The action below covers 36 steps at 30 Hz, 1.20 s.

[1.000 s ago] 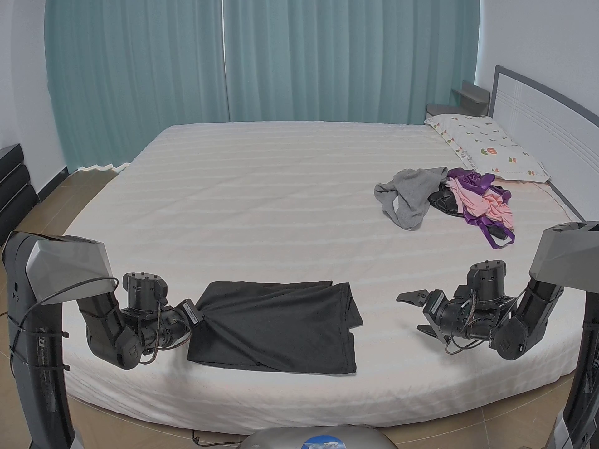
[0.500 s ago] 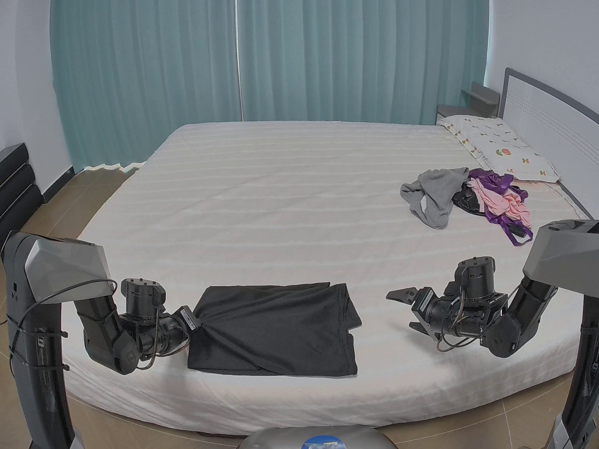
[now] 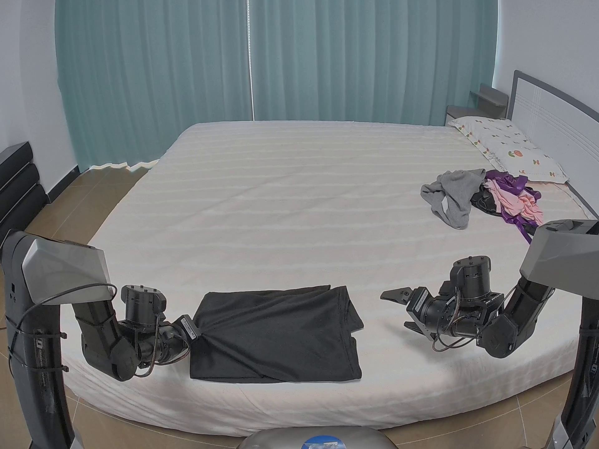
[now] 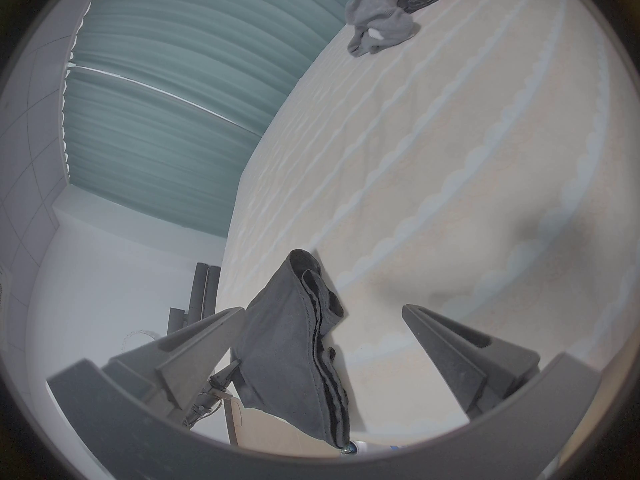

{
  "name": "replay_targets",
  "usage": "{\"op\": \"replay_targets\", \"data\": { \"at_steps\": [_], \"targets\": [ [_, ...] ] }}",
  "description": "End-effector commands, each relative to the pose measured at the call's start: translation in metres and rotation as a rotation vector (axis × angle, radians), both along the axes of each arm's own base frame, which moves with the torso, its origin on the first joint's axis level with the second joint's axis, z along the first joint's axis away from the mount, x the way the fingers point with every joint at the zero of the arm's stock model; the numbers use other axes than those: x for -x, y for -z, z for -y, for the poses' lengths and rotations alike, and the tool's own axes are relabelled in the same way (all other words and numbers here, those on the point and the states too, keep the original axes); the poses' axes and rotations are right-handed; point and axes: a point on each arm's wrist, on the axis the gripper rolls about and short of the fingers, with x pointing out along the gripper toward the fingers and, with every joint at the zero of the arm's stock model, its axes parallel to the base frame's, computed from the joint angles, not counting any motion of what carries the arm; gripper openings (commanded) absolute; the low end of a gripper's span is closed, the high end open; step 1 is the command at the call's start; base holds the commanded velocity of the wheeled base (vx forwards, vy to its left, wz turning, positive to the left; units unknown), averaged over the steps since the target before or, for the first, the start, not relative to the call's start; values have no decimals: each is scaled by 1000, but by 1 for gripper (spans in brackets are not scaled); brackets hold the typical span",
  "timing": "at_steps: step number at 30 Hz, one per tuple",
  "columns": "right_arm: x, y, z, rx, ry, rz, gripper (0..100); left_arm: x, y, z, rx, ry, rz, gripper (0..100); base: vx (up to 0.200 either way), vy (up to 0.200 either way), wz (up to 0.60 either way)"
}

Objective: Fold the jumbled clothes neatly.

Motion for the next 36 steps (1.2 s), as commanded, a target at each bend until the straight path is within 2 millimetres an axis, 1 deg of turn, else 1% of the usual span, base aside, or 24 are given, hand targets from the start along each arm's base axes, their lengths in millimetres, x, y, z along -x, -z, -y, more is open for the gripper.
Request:
{"op": "replay_targets", "data": {
  "at_steps": [1,6,7,16,19,20,21,24,25,26,27,30,31,32,34,35,36],
  "targets": [
    [0,1,-3,0,-8,0,100,2,-1,1,0,3,-2,0,0,0,0],
    [1,3,-8,1,-24,-5,100,1,-2,1,16,-9,-3,0,0,0,0],
    [1,2,-9,1,-25,-3,100,1,-2,1,26,-17,-3,100,0,0,0],
    [5,2,-8,6,-24,-11,100,6,-9,0,46,-37,-4,100,0,0,0],
    [8,2,-6,16,-14,-14,100,9,-17,-2,66,-57,5,100,0,0,0],
    [10,1,-5,22,-5,-12,100,11,-23,-4,74,-66,14,100,0,0,0],
    [10,1,-5,23,-3,-13,100,12,-23,-4,75,-67,15,100,0,0,0],
    [16,-8,-2,55,8,17,100,21,-44,-10,84,-81,59,100,0,0,0],
    [17,-9,-2,60,10,23,100,22,-47,-11,86,-83,70,100,0,0,0],
    [19,-16,-1,75,14,47,100,26,-58,-14,90,-90,96,100,0,0,0],
    [21,-18,0,80,18,55,100,27,-62,-15,92,-93,108,100,0,0,0],
    [27,-35,4,97,56,103,100,36,-84,-20,83,-120,186,100,0,0,0],
    [28,-36,4,96,57,106,100,37,-85,-20,82,-122,190,100,0,0,0],
    [34,-46,7,107,77,134,100,41,-100,-24,73,-161,243,100,0,0,0],
    [42,-57,11,126,85,169,100,46,-111,-26,72,-177,283,100,0,0,0],
    [42,-57,11,126,85,169,100,46,-111,-26,72,-177,283,100,0,0,0],
    [52,-67,17,154,88,205,100,53,-123,-30,74,-186,327,100,0,0,0]
  ]
}}
